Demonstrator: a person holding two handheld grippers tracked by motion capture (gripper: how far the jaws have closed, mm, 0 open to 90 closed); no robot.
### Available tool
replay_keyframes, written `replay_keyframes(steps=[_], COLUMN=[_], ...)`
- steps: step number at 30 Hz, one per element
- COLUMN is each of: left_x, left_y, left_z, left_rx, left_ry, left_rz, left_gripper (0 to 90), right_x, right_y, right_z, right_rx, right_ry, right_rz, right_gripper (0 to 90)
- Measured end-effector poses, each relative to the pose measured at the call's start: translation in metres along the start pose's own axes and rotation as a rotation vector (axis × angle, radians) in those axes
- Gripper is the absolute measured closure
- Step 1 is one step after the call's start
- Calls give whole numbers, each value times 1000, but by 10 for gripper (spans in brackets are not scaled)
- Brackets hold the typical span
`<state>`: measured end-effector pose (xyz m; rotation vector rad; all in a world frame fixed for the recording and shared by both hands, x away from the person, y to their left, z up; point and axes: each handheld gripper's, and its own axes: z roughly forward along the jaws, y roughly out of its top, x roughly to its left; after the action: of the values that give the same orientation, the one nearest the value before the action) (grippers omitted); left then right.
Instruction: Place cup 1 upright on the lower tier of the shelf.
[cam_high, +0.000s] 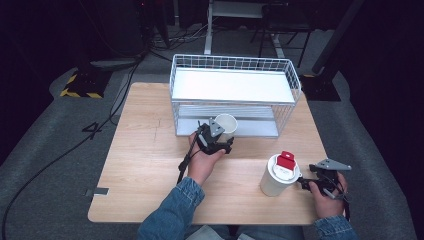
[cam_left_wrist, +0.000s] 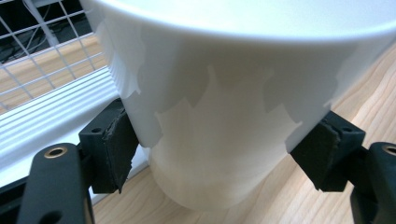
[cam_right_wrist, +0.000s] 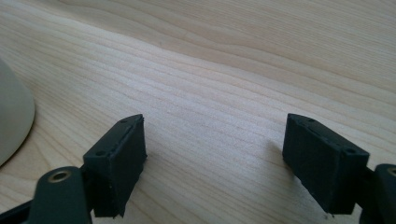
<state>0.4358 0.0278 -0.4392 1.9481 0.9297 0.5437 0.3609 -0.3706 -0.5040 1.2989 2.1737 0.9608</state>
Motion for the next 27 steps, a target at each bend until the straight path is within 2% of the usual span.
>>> replay_keyframes(steps=[2,4,6,8,9,11,13,18,22,27], left_x=[0,1,3,4,4,6,8,11,12,12], left_y=[3,6,7,10,11,12,12,16,19,21], left_z=[4,7,12,16,19,23,28,37,44,51], left_rx=[-17,-8,-19,-26,-25,-19,-24,-34,-42,-47], left_ry=[4,2,3,7,32,43,34,55,72,84], left_rz=[-11,-11,-6,-17,-36,-53,-44,-24,-45,-29], left_gripper=[230,230,230,230,230,230,230,229,229,229], right_x=[0,0,0,0,0,0,0,0,0,0], right_y=[0,0,0,0,0,0,0,0,0,0], right_z=[0,0,0,0,0,0,0,0,0,0], right_rx=[0,0,0,1,0,1,1,0,0,0], right_ry=[-2,-1,-1,-1,-1,-1,-1,-1,-1,0], right_rz=[0,1,1,1,1,1,1,1,1,1], right_gripper=[219,219,219,219,219,219,219,219,219,219])
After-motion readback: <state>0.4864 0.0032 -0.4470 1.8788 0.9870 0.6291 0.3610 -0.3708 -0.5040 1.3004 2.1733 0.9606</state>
